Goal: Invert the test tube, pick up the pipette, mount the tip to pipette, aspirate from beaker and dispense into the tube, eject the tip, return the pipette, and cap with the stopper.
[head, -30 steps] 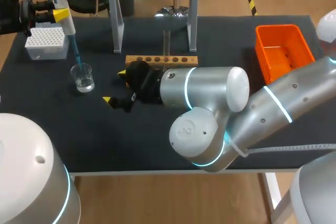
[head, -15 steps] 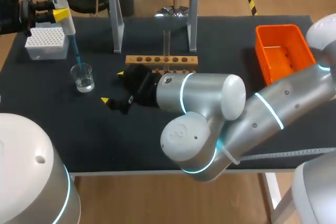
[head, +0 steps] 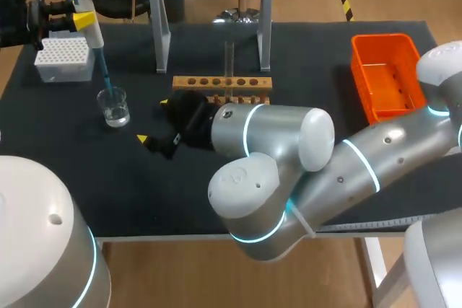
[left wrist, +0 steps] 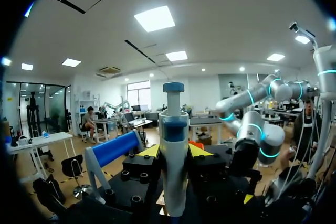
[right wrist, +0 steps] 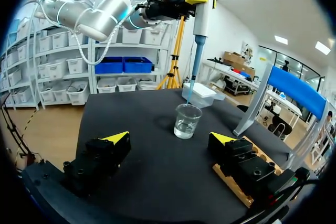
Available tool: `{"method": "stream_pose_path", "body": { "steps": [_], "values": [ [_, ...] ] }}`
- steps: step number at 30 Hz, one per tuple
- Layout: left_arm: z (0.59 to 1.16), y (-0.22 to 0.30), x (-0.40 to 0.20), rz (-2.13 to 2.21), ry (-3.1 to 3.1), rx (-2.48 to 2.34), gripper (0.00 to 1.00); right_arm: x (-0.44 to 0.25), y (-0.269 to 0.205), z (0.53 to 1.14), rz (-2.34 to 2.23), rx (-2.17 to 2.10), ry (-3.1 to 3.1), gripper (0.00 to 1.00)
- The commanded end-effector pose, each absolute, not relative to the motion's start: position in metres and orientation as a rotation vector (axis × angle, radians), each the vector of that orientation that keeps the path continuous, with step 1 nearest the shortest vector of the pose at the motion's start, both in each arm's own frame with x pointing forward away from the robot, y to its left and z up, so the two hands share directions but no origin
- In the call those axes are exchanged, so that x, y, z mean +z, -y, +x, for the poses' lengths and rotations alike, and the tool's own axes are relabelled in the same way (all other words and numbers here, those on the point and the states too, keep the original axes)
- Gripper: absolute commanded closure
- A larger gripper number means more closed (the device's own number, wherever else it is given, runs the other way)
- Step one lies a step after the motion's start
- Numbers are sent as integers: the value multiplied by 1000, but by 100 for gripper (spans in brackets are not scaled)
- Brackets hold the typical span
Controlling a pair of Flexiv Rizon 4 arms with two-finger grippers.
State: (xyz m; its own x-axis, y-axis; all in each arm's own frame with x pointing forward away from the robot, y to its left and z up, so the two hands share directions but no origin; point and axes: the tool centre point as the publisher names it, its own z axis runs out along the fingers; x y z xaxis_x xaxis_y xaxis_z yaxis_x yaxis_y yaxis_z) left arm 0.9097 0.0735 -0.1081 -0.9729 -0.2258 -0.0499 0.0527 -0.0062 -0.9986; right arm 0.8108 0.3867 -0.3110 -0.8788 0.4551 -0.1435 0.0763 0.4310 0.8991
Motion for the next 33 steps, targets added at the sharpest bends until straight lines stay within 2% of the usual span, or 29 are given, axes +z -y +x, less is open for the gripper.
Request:
{"method": "stream_pose_path", "body": {
  "steps": [1, 33],
  "values": [
    [910, -74, -108, -179, -2064, -2092, 100, -312, -388, 810, 458, 1429, -2321, 0],
    [916, -79, -137, -143, -2047, -2104, 100, -312, -388, 810, 458, 1429, -2321, 0]
  ]
}}
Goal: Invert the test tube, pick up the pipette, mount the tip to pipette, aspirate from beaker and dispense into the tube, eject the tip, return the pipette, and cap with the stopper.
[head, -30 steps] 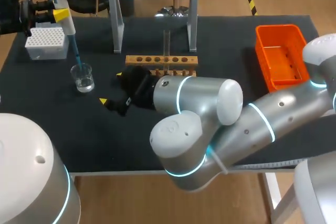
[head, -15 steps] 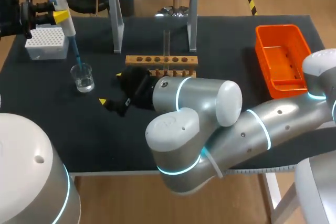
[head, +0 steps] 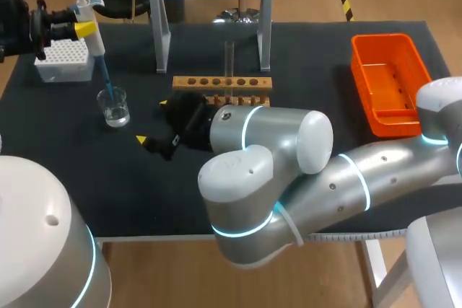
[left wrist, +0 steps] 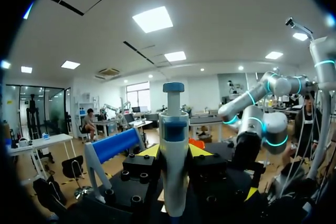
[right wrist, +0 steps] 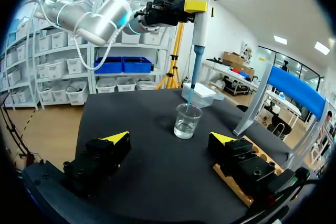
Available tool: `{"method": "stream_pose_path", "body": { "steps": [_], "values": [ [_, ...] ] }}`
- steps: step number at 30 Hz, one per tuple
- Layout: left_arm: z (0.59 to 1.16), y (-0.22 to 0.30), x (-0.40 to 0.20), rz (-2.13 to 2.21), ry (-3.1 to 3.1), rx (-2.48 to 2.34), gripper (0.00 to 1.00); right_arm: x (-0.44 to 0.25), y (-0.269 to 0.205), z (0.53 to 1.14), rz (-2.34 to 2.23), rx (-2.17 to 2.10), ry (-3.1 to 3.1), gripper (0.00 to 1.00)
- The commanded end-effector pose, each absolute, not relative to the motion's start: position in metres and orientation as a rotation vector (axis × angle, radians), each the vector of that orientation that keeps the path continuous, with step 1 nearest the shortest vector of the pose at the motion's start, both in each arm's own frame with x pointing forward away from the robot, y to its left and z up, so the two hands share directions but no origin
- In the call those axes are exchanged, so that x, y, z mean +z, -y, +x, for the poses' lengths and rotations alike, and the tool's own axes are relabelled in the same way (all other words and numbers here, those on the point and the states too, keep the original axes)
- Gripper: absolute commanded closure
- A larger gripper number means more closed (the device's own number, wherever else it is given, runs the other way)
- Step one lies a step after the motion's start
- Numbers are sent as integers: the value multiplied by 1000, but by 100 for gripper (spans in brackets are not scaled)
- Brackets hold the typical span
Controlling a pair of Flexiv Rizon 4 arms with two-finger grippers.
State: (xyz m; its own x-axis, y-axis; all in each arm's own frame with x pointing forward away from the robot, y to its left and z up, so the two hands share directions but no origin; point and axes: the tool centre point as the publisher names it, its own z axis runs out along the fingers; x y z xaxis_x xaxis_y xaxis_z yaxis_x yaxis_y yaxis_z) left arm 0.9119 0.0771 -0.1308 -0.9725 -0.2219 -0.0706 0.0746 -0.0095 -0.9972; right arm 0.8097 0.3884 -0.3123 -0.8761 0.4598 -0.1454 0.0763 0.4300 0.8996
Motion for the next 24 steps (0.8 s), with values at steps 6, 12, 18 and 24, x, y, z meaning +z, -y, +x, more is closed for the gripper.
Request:
{"method": "stream_pose_path", "body": {
  "steps": [6, 12, 18, 24],
  "values": [
    [917, -80, -146, -121, -2051, -2113, 100, -312, -388, 810, 458, 1429, -2321, 0],
    [919, -82, -155, -133, -2058, -2118, 100, -312, -388, 810, 458, 1429, -2321, 0],
    [922, -82, -162, -141, -2064, -2128, 100, -312, -388, 810, 458, 1429, -2321, 0],
    [925, -83, -169, -134, -2063, -2142, 100, -312, -388, 810, 458, 1429, -2321, 0]
  ]
}}
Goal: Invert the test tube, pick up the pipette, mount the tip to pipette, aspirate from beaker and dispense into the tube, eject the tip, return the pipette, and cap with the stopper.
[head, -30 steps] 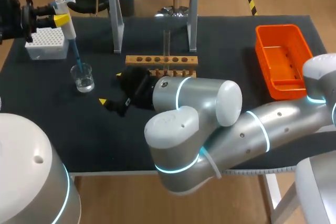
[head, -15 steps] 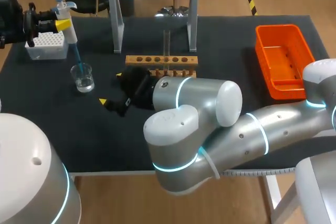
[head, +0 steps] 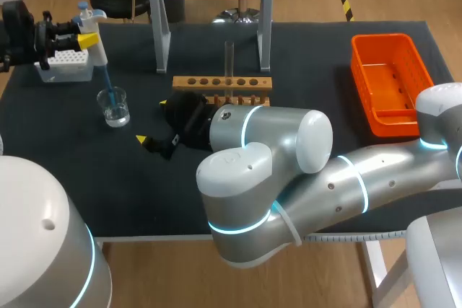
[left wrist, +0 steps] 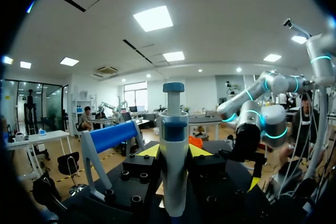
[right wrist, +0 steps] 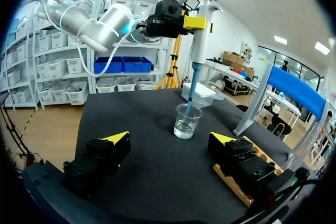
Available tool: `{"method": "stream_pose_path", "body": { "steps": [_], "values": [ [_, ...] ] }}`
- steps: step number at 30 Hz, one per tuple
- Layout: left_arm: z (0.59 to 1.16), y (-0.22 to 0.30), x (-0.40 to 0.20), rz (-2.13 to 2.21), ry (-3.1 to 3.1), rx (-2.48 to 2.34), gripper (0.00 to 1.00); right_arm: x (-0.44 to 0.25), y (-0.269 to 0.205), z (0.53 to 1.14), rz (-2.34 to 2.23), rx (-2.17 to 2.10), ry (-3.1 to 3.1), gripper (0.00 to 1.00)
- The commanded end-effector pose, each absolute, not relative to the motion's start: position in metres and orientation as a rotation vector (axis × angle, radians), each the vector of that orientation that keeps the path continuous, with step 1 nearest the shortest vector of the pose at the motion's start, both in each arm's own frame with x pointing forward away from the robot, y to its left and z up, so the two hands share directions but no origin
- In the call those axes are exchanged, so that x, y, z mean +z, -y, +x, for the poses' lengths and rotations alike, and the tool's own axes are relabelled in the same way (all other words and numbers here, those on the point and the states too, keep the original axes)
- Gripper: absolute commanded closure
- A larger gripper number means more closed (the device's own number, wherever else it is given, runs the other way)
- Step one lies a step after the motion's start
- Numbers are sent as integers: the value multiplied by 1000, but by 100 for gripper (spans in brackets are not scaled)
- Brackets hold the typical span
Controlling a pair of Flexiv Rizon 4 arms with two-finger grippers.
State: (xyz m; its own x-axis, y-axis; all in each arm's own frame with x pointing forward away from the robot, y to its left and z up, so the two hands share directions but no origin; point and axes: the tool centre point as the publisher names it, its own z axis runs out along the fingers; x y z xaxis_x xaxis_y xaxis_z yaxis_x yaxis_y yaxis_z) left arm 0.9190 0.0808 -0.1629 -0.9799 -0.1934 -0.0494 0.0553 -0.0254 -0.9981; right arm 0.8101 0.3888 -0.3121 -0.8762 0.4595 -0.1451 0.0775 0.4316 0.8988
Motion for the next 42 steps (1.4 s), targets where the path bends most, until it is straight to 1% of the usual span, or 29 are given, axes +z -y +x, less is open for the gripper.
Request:
{"method": "stream_pose_path", "body": {
  "steps": [1, 27, 42],
  "values": [
    [925, -84, -169, -133, -2064, -2142, 100, -312, -388, 810, 458, 1429, -2321, 0],
    [936, -91, -195, -161, -2078, -2199, 100, -312, -388, 810, 458, 1429, -2321, 0],
    [935, -92, -198, -174, -2092, -2223, 100, -312, -388, 810, 458, 1429, -2321, 0]
  ]
}}
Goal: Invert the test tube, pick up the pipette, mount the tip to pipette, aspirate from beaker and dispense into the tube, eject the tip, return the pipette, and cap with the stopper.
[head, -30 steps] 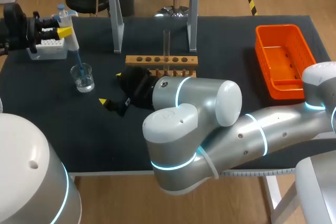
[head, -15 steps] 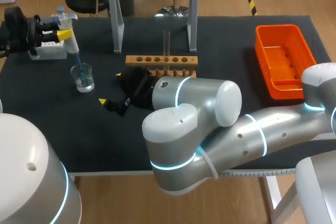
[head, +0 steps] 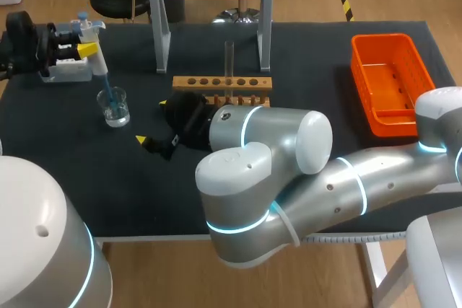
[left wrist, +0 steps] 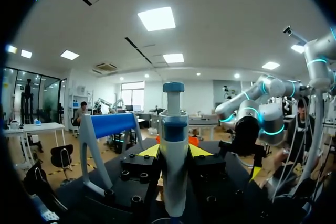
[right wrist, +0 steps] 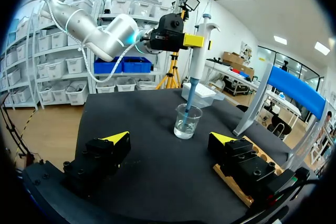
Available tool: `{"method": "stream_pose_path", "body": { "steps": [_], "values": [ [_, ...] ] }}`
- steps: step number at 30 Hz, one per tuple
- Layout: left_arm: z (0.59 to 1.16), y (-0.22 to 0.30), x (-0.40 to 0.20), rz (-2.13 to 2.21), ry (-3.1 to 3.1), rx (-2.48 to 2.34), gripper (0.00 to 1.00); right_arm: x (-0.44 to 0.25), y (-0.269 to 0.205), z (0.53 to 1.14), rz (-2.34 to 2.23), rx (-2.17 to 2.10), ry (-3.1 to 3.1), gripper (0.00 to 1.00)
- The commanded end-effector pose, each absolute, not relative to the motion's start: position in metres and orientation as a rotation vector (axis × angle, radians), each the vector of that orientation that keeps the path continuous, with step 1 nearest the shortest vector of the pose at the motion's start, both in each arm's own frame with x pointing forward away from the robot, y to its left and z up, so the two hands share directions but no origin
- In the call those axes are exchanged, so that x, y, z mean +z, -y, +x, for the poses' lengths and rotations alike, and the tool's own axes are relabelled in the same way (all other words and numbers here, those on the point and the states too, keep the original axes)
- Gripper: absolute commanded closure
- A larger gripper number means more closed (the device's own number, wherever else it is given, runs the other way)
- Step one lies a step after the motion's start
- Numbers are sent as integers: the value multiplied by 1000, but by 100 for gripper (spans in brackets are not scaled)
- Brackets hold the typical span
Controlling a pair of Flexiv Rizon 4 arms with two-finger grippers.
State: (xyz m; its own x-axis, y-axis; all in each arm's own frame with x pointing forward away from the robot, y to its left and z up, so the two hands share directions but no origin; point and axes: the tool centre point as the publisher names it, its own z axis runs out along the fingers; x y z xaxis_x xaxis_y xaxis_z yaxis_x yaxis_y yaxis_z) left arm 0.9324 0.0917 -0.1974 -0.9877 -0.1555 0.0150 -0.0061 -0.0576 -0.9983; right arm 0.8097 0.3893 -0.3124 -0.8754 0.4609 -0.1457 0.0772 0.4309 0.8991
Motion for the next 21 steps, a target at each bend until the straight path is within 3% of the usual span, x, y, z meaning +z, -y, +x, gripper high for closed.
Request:
{"method": "stream_pose_path", "body": {
  "steps": [1, 21],
  "values": [
    [936, -91, -198, -169, -2101, -2221, 100, -312, -388, 810, 458, 1429, -2321, 0],
    [935, -90, -197, -173, -2104, -2217, 100, -312, -388, 810, 458, 1429, -2321, 0]
  ]
}}
